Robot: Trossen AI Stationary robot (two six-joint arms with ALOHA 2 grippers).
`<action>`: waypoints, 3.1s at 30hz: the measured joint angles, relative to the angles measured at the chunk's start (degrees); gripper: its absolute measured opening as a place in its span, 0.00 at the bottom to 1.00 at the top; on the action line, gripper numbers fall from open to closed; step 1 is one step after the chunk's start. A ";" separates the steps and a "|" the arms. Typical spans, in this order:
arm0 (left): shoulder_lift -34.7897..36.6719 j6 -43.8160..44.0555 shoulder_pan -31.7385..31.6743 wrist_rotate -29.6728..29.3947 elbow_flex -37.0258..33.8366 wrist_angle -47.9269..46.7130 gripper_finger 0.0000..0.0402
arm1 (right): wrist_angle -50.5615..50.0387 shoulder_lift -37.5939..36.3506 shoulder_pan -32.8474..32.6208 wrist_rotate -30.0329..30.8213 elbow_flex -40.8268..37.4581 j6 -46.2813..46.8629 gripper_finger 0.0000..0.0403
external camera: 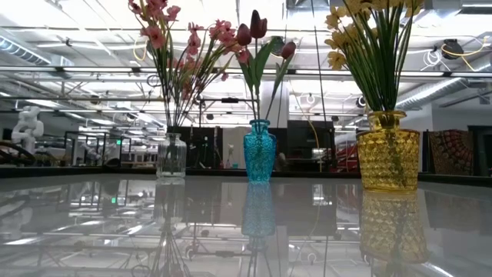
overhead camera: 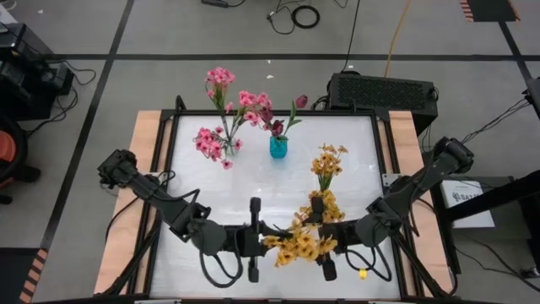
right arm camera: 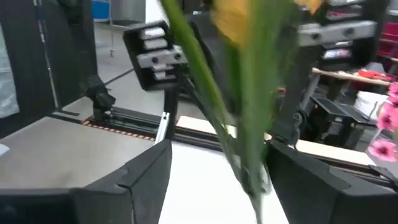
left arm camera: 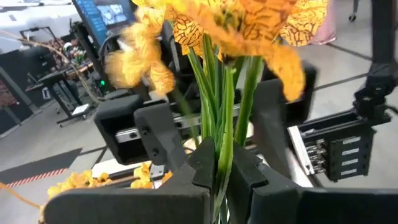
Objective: Sort flowers into vase by color
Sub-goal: Put the yellow flowers into the yellow vase
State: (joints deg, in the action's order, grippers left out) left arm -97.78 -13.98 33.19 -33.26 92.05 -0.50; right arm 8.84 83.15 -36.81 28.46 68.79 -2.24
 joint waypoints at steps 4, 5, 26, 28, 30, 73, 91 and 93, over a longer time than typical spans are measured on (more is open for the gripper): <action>-0.04 0.09 -0.18 -0.02 0.00 -0.19 0.05 | 1.00 -0.01 0.89 0.02 0.00 0.00 0.60; -0.04 0.09 -0.14 0.00 -0.02 -0.19 0.05 | 1.03 -0.02 0.95 0.11 0.00 0.00 0.58; -0.46 3.29 -0.05 1.39 -0.02 0.54 0.07 | 2.14 0.00 1.12 -0.32 0.00 -1.69 0.02; -0.46 4.49 0.16 2.16 -0.02 0.84 0.12 | 2.15 0.00 1.13 -0.31 0.00 -1.67 0.03; -0.48 4.66 0.63 2.12 -0.02 1.57 0.20 | 1.84 0.00 1.15 -0.32 0.00 -1.69 0.03; -3.21 13.60 -2.24 -0.68 -0.02 -4.58 0.71 | 2.84 -7.85 -4.71 5.45 0.00 -9.12 0.01; -3.19 13.12 -3.28 1.70 -0.02 -6.55 0.26 | 2.99 -7.85 -4.71 4.48 0.00 -10.45 0.02; -3.19 12.54 -3.28 1.67 -0.02 -6.50 0.16 | 2.99 -7.85 -4.71 4.47 0.00 -10.45 0.02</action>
State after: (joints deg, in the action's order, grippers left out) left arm -100.97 -1.45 29.91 -31.58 92.03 -6.99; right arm 11.84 75.31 -41.52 32.93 68.79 -12.69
